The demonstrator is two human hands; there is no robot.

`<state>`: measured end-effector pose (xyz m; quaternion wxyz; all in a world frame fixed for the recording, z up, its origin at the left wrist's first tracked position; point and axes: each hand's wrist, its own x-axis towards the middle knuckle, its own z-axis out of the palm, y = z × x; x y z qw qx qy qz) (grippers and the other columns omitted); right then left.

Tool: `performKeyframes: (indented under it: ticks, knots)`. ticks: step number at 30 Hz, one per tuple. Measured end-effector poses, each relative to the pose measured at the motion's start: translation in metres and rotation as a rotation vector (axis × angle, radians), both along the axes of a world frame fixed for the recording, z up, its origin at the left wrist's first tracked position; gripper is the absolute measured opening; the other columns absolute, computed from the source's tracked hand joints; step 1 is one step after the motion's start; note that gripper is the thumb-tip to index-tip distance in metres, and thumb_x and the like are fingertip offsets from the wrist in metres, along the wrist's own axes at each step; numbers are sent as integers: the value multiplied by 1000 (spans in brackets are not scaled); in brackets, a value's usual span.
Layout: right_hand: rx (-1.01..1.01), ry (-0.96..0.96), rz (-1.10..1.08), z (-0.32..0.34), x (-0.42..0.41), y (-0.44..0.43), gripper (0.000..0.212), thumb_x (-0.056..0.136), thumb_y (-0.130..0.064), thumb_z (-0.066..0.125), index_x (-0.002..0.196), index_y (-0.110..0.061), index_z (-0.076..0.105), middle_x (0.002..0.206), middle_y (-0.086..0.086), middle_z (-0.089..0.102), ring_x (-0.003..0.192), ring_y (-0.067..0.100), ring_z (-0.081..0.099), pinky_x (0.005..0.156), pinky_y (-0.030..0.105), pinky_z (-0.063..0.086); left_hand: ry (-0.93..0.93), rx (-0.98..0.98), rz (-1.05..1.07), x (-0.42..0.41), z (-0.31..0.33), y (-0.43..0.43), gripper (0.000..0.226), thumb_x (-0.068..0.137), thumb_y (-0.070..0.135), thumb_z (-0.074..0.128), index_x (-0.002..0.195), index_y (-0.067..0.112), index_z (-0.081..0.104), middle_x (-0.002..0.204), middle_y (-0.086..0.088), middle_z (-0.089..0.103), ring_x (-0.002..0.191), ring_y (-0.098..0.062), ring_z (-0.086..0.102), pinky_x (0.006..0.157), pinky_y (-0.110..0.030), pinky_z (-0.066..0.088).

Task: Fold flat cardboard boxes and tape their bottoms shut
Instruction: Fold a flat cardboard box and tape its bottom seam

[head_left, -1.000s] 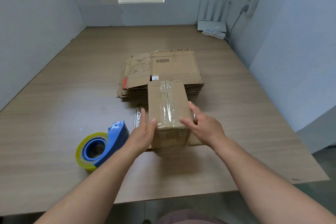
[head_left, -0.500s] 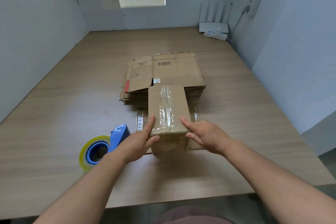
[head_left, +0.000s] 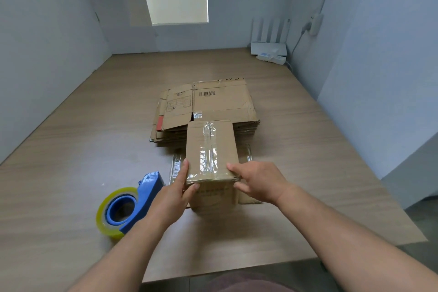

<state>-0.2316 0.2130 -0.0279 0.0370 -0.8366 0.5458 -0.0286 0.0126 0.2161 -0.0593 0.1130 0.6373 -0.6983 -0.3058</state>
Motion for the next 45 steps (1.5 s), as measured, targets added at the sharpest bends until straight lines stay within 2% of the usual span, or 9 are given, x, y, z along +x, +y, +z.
performKeyframes:
  ticks: [7, 12, 16, 21, 29, 37, 39, 41, 45]
  knots:
    - [-51, -143, -44, -16, 10, 6, 39, 92, -29, 48, 130, -22, 49, 113, 2, 63, 101, 26, 53, 74, 37, 48, -10, -299, 155, -8, -10, 24, 35, 100, 40, 38, 131, 31, 51, 91, 1, 70, 72, -14, 60, 66, -32, 51]
    - [-33, -189, -75, -18, 10, 6, 39, 92, -24, 47, 131, -21, 49, 113, 3, 63, 102, 26, 52, 80, 38, 48, 32, -172, 22, 5, -8, 16, 43, 102, 30, 33, 145, 35, 29, 94, -1, 70, 78, -14, 64, 74, -35, 54]
    - [12, -188, -67, -13, 5, 5, 41, 94, -23, 46, 135, -23, 45, 119, 2, 61, 107, 25, 50, 86, 37, 46, -6, -97, -146, 22, 5, 3, 69, 101, 34, 41, 147, 44, -9, 108, 21, 64, 91, -4, 62, 82, -18, 46]
    - [28, -177, -55, -8, 1, 3, 40, 95, -23, 46, 135, -22, 46, 119, 2, 60, 108, 24, 48, 85, 36, 43, -123, -210, -183, 15, 10, -13, 47, 98, 33, 49, 142, 33, 33, 106, 17, 67, 93, -7, 62, 78, -21, 47]
    - [16, -189, -26, -13, -4, 0, 39, 96, -26, 47, 135, -23, 47, 117, -1, 62, 106, 22, 51, 85, 34, 43, -241, -288, -125, -3, 13, -10, 32, 94, 51, 46, 113, 25, 42, 88, 4, 69, 74, -16, 59, 59, -24, 38]
    - [4, -219, -147, -4, -75, -4, 46, 92, -16, 54, 134, -35, 52, 114, 0, 61, 112, 21, 51, 83, 34, 46, -68, -354, -111, -31, 25, 3, 87, 69, 89, 10, 121, 31, 47, 72, 12, 60, 67, -3, 58, 60, -23, 48]
    - [1, -262, -206, -2, -95, -7, 48, 89, -9, 54, 130, -33, 56, 112, 1, 61, 110, 22, 51, 83, 34, 46, 44, -378, 43, -36, 31, -11, 79, 76, 81, 22, 129, 28, 46, 87, 13, 62, 80, -5, 60, 62, -21, 44]
    - [1, -299, -245, -2, -107, -11, 47, 86, -2, 53, 124, -29, 60, 113, 1, 62, 109, 24, 51, 87, 37, 46, 96, -341, 154, -42, 33, -31, 73, 85, 67, 39, 142, 22, 37, 120, 4, 60, 112, -14, 56, 84, -31, 48]
    - [26, -403, -284, -5, -117, -21, 42, 83, 4, 49, 113, -22, 65, 114, 3, 61, 112, 26, 51, 92, 40, 43, 159, -76, 225, -60, 34, -61, 79, 90, 54, 53, 151, 17, 19, 155, -5, 30, 139, -23, 33, 109, -42, 34]
